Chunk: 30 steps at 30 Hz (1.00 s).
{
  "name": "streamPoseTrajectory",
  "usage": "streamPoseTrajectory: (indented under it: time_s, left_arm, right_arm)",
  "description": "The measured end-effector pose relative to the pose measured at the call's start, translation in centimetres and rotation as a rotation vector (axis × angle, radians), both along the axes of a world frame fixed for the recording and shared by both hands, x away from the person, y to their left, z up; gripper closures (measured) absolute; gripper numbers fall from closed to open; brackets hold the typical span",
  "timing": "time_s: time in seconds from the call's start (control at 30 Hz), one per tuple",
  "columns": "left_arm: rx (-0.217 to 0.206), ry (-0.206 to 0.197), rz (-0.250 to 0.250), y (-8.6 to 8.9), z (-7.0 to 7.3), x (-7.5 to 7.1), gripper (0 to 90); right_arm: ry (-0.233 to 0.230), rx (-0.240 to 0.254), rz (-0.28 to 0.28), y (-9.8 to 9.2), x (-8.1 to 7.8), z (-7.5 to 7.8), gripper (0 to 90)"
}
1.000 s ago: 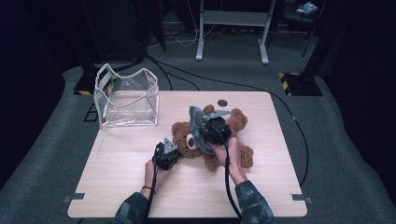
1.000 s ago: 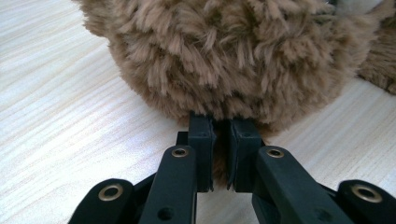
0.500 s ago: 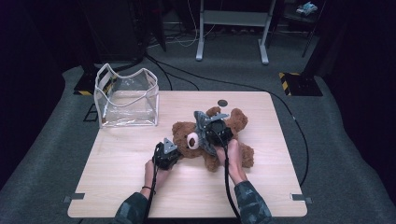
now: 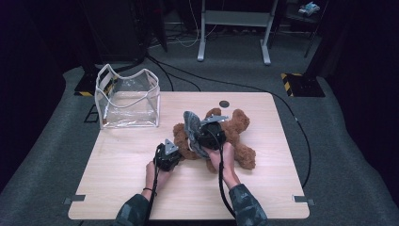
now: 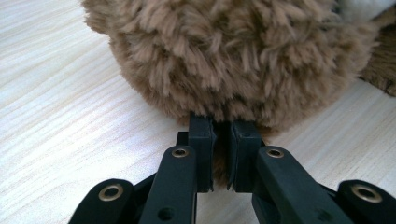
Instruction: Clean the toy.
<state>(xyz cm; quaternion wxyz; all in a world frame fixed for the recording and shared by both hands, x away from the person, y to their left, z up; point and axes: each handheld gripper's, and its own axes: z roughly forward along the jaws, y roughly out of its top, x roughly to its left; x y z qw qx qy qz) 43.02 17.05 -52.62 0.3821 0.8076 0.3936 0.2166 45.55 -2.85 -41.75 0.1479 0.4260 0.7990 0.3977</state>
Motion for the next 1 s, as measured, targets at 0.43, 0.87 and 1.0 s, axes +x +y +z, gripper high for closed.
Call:
streamPoseTrajectory:
  time_s: [0.43, 0.87, 1.0]
  left_arm:
    - [-0.005, -0.006, 0.006, -0.1, 0.0, 0.0, 82.1]
    - [-0.013, 0.006, 0.012, 0.1, 0.0, 0.1, 80.0]
    - [-0.018, 0.009, 0.041, 0.3, 0.0, 0.2, 69.2]
  right_arm:
    - [0.039, -0.027, 0.036, -0.9, -1.5, 1.3, 77.8]
    - [-0.007, -0.036, -0.022, 0.9, 0.4, 0.1, 77.7]
    - [0.016, -0.048, -0.075, -0.1, 1.4, -0.5, 77.9]
